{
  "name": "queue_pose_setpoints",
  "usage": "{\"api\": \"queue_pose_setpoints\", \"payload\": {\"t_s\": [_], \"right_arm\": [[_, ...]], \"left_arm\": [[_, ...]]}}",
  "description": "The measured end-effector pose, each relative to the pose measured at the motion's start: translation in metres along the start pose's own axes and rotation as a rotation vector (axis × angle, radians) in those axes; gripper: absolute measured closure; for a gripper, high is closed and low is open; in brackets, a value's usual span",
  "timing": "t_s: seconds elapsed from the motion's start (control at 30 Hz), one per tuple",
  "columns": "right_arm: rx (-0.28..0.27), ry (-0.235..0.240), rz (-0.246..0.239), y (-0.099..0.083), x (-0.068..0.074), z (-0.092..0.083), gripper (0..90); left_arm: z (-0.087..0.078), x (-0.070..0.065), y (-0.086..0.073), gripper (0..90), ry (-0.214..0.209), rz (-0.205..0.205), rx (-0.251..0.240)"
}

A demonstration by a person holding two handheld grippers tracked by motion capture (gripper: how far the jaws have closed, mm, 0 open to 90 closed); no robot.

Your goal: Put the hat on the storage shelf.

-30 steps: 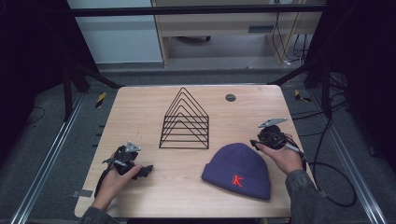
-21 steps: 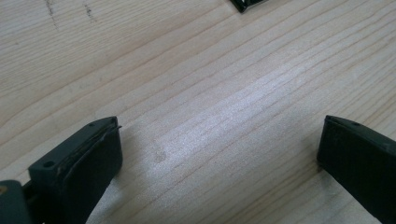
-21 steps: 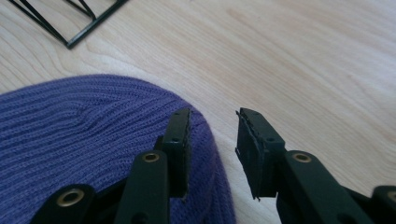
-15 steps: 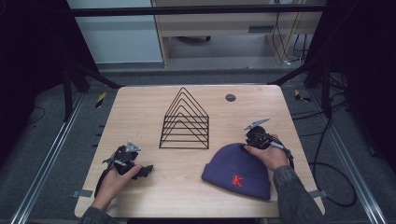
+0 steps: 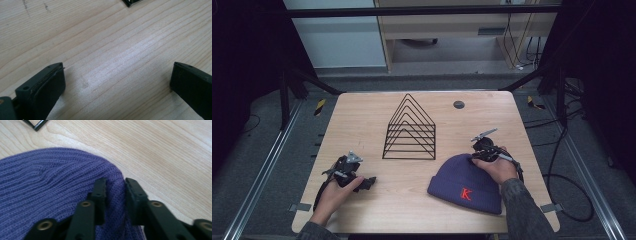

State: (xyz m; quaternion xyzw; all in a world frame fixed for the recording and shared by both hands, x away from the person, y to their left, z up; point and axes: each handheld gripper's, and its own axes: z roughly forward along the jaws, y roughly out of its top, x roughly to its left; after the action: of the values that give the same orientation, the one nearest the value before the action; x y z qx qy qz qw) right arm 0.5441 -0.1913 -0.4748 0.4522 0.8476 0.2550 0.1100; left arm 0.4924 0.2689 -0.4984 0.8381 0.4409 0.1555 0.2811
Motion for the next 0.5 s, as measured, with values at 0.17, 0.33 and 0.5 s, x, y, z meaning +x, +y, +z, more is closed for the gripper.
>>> {"api": "queue_pose_setpoints", "payload": {"t_s": [0.17,0.33,0.5], "right_arm": [[-0.002,-0.003,-0.021,0.000,0.001,-0.003,80.7],[-0.079,0.008,-0.035,-0.002,0.006,-0.025,81.0],[-0.167,0.022,-0.078,-0.002,0.012,-0.059,81.0]], "left_arm": [[0.000,0.000,0.000,0.0,-0.001,0.003,0.000],[0.000,0.000,0.000,0.0,-0.001,0.002,-0.002],[0.000,0.000,0.000,0.0,-0.002,0.004,-0.006]]}}
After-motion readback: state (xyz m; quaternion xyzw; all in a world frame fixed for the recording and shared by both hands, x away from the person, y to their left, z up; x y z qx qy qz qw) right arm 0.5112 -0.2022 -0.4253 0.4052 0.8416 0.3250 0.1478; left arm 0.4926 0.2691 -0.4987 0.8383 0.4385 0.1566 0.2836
